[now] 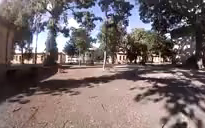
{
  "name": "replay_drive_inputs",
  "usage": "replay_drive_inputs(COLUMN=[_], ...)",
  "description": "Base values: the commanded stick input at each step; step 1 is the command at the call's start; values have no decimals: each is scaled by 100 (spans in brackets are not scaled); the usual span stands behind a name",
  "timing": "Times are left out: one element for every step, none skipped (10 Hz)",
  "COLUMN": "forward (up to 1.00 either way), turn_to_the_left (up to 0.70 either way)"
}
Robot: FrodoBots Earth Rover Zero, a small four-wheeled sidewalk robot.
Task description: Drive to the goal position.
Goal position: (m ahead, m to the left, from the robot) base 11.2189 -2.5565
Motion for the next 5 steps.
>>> replay_drive_inputs(forward=[100,100,100,100,100], turn_to_the_left=[0,0,0,0,0])
